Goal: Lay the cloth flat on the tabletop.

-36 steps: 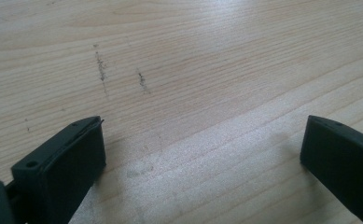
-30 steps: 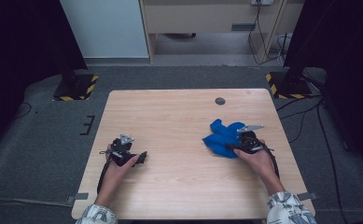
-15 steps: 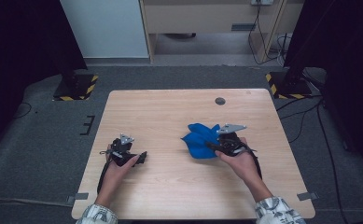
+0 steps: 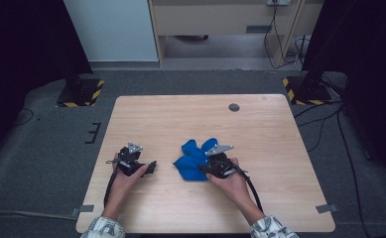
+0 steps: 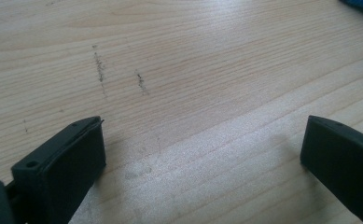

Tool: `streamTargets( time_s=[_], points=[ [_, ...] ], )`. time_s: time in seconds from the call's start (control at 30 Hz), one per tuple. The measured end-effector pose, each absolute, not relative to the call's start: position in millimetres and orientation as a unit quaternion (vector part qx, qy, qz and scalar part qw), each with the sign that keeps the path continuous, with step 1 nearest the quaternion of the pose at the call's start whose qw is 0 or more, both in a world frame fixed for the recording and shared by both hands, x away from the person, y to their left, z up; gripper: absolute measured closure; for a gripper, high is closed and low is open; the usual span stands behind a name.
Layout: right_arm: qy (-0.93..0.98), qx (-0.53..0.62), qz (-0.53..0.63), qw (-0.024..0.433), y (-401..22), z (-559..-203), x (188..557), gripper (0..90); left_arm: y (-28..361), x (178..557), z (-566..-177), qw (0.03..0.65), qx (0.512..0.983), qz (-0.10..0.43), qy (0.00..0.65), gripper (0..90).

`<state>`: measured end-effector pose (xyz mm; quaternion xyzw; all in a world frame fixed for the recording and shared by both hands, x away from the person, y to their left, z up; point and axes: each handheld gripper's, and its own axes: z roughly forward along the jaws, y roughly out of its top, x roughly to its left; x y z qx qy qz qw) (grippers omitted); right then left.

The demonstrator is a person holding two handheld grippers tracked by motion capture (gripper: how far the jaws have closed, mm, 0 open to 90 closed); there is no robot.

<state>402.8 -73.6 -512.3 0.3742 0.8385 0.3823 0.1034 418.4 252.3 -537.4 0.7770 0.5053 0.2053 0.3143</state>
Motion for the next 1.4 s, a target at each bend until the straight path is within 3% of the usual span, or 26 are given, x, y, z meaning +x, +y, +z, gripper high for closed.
streamTargets(
  time_s=[0.13,0.23,0.37,0.47,0.6,0.67,0.73,0.8,0.97,1.07,1.27,1.4],
  points=[
    [0.834,0.386,0.382,0.102,-77,-518,404,55.4,252,418,-537,0.314,0.778,0.205,0.505,0.0],
    [0.836,0.386,0.374,0.108,-79,-514,403,36.3,253,418,-537,0.315,0.778,0.206,0.503,0.0],
    [0.832,0.377,0.388,0.121,-84,-502,399,20.5,256,416,-532,0.336,0.763,0.206,0.513,7.4],
    [0.828,0.374,0.398,0.131,-89,-491,397,18.2,257,412,-525,0.354,0.758,0.208,0.507,14.7],
    [0.828,0.36,0.41,0.131,-92,-478,398,16.6,251,408,-520,0.369,0.764,0.201,0.49,14.7],
    [0.828,0.351,0.417,0.133,-91,-471,399,19.2,246,407,-517,0.378,0.767,0.196,0.48,14.7],
    [0.83,0.343,0.419,0.135,-89,-467,403,26.7,242,406,-516,0.38,0.77,0.19,0.476,14.4],
    [0.833,0.334,0.418,0.138,-86,-465,407,39.9,236,405,-513,0.389,0.774,0.182,0.466,13.1],
    [0.841,0.337,0.4,0.139,-72,-470,422,55.2,227,403,-516,0.391,0.783,0.176,0.45,10.5],
    [0.84,0.344,0.397,0.14,-66,-474,429,58.4,223,403,-519,0.384,0.794,0.164,0.44,10.0],
    [0.84,0.359,0.383,0.135,-58,-480,439,52.9,220,405,-521,0.386,0.792,0.162,0.443,8.5],
    [0.857,0.342,0.363,0.129,-54,-484,440,68.8,222,405,-520,0.388,0.79,0.167,0.444,8.6]
  ],
)
